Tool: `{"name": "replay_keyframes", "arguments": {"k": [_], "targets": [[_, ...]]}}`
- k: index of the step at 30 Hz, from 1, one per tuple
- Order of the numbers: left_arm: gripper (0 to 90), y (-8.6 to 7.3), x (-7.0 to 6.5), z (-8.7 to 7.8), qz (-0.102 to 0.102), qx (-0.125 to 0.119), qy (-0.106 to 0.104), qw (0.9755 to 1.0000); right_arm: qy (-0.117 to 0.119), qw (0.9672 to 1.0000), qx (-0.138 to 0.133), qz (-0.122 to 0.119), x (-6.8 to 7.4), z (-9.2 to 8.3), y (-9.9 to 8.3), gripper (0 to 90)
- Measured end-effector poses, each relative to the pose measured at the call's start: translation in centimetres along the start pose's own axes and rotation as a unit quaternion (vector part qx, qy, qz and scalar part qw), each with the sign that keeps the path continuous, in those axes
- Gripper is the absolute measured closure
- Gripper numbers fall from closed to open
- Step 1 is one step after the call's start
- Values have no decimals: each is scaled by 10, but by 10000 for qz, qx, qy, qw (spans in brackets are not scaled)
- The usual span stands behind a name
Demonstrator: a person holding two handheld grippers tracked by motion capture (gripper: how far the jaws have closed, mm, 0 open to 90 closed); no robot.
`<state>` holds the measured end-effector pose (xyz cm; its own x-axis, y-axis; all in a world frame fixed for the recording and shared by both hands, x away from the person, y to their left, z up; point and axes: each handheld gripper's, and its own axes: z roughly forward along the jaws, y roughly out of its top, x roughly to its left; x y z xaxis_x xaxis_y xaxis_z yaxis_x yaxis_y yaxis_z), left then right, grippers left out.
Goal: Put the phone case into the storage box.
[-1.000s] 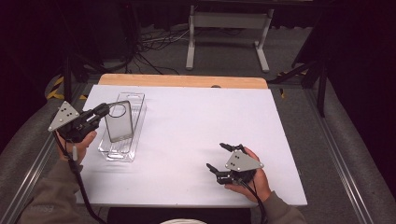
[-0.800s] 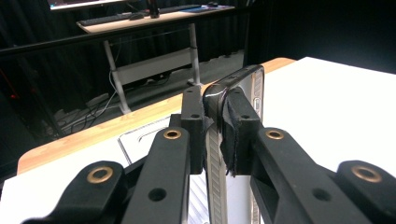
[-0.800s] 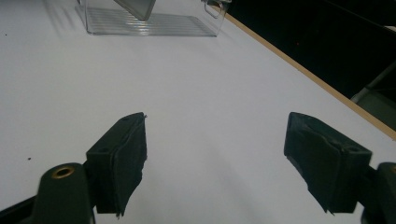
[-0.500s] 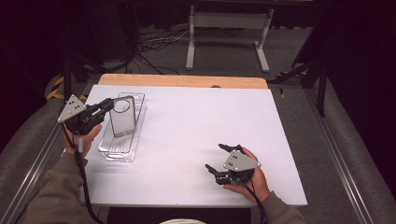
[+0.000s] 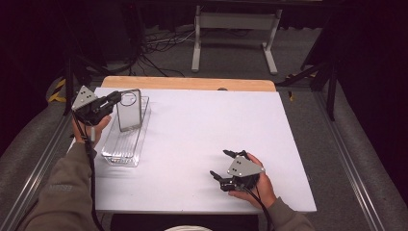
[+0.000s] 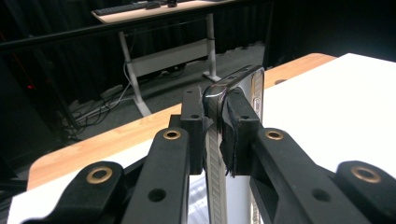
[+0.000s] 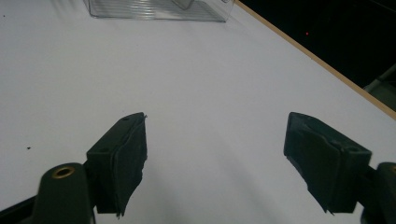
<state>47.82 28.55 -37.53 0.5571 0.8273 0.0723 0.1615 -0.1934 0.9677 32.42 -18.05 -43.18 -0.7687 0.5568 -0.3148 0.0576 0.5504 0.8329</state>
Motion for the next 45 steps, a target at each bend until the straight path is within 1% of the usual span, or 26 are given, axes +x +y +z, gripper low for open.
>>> {"name": "replay_keyframes", "arguments": {"k": [3,10,15,17,19,20,22,23,24,26,27,30,31,34,38,40,42,45], "targets": [[802,-1,7,7,-127,-90,-27,9999,3,10000,12,-6,0,1,-1,224],[802,1,19,22,-237,-110,13,9997,30,10000,75,8,0,3,-2,225],[801,4,20,33,-140,-31,39,9999,50,9999,118,32,1,5,-4,226],[801,5,21,38,-124,-14,60,9999,112,9999,80,96,0,5,-4,229],[801,4,22,42,-164,-45,38,9998,107,9998,60,143,0,4,-4,231],[801,4,22,44,-147,-93,35,9998,116,9998,67,174,-1,4,-5,232],[801,4,22,47,-179,-108,-43,9998,110,9997,66,189,-1,4,-5,234],[801,4,22,48,-126,-159,-26,9998,111,9997,49,197,-1,4,-5,235],[800,5,22,48,-103,-139,-7,9999,114,9997,47,204,-1,4,-5,235],[799,3,23,48,-157,-145,-56,9998,126,9997,53,194,-1,4,-5,235],[796,3,23,47,-194,-143,-25,9997,136,9997,47,186,-1,4,-5,235],[789,-2,26,46,-280,-40,6,9996,152,9997,59,198,-1,4,-5,235],[785,-4,27,46,-250,34,87,9996,160,9996,61,202,0,4,-5,234],[786,-9,31,46,-301,169,131,9993,176,9997,70,185,0,5,-5,234],[768,-13,37,47,-286,431,220,9984,192,9996,76,169,1,5,-5,234],[757,-15,39,47,-340,496,224,9979,205,9996,87,168,0,6,-5,234],[745,-17,40,48,-335,583,256,9974,212,9996,96,173,0,6,-5,235],[734,-18,41,48,-363,633,287,9969,211,9996,100,138,1,6,-5,234]]}}
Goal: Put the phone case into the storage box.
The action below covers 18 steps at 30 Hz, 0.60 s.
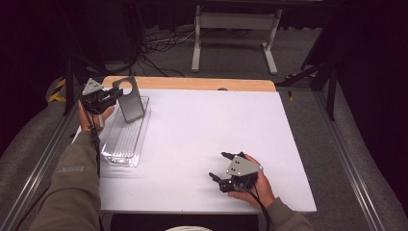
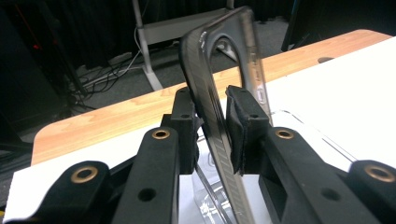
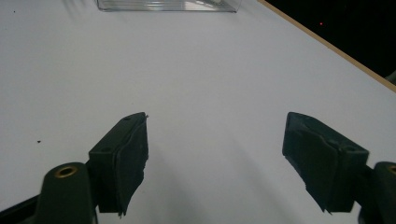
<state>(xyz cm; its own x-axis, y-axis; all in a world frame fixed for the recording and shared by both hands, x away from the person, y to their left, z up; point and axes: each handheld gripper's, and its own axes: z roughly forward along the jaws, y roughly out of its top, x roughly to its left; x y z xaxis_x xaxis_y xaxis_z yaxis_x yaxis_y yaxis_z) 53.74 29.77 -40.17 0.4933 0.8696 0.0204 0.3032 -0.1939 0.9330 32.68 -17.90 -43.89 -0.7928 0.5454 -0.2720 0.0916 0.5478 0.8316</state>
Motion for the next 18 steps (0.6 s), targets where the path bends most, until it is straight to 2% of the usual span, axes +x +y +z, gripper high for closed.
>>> {"name": "replay_keyframes", "arguments": {"k": [2,7,15,18], "targets": [[730,0,1,0,10,30,5,10000,15,10000,2,-12,0,0,0,234],[728,4,-3,1,193,81,0,9998,34,10000,20,-18,0,1,0,233],[796,13,-16,8,381,-187,-494,9979,72,9999,57,-53,1,1,0,231],[796,15,-17,11,463,-173,-477,9976,84,9999,82,-69,1,2,-1,231]]}}
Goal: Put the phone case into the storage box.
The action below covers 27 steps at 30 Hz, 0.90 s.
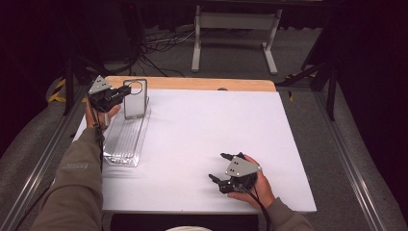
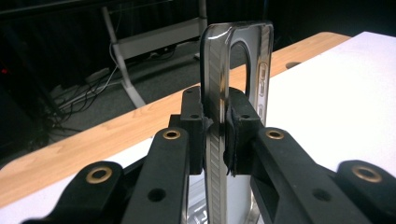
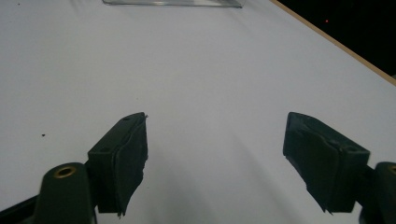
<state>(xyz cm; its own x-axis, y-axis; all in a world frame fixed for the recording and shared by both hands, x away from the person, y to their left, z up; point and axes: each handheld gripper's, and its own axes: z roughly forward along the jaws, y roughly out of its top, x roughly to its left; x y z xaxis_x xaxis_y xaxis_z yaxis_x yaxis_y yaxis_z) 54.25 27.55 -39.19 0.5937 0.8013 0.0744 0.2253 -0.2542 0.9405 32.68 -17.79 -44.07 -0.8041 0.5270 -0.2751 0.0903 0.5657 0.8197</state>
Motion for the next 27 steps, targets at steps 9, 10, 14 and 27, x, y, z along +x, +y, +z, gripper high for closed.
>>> {"name": "replay_keyframes", "arguments": {"k": [9,10,14,27], "targets": [[747,2,15,18,-35,147,152,9998,61,10000,78,-1,1,4,-1,232],[747,2,16,19,-4,174,175,9997,61,10000,78,-1,1,4,-1,232],[703,2,19,24,22,314,361,9989,101,9999,109,-13,2,6,-2,233],[635,-2,20,26,-69,451,590,9972,160,9998,99,-62,3,5,0,233]]}}
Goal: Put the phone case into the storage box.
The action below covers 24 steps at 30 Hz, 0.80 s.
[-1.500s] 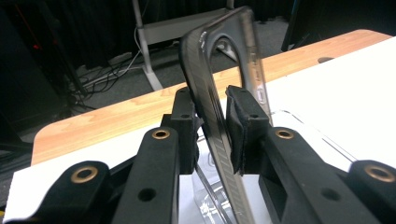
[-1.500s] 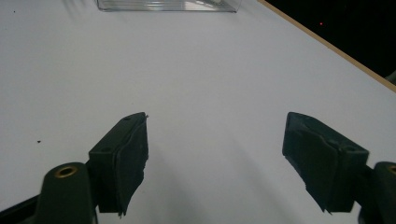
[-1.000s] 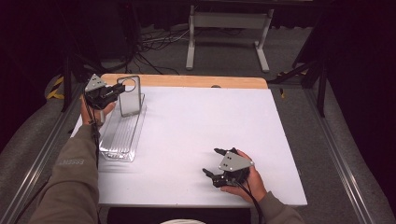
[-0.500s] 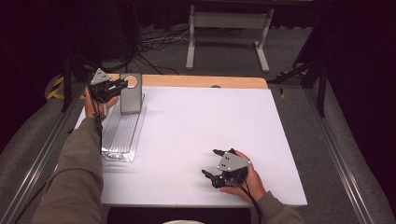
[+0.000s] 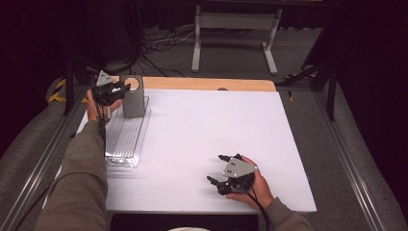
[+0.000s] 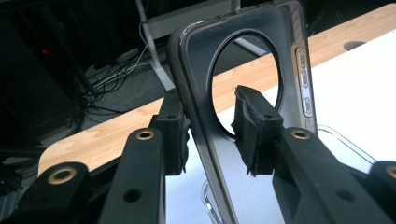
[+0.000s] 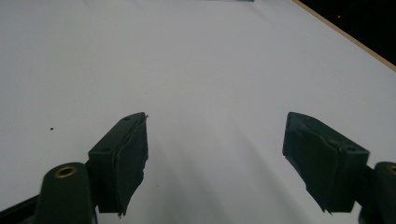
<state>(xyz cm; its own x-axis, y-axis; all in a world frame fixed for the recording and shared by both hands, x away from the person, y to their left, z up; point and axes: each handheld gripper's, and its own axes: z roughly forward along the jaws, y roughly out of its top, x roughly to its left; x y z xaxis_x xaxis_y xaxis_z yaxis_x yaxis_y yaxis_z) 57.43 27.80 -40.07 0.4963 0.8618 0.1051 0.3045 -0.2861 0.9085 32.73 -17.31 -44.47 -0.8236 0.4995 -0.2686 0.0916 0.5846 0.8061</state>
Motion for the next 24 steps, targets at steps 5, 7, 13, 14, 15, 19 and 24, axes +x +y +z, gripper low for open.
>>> {"name": "replay_keyframes", "arguments": {"k": [5,7,13,14,15,19,24], "targets": [[614,0,0,-1,-27,6,7,10000,4,10000,1,-22,0,0,1,234],[590,-1,0,-2,-74,-2,26,10000,7,10000,5,-23,1,0,1,234],[527,-1,1,-3,-110,-6,88,9999,19,10000,22,-38,1,0,1,234],[520,-1,1,-4,-120,-34,78,9999,22,10000,23,-40,1,0,1,234],[515,-1,1,-4,-120,-34,78,9999,22,10000,23,-40,1,0,1,234],[467,-1,0,-6,-121,-75,59,9999,25,10000,30,-56,2,0,1,234],[402,-2,-2,-11,-166,-120,86,9998,28,10000,25,-75,2,0,1,234]]}}
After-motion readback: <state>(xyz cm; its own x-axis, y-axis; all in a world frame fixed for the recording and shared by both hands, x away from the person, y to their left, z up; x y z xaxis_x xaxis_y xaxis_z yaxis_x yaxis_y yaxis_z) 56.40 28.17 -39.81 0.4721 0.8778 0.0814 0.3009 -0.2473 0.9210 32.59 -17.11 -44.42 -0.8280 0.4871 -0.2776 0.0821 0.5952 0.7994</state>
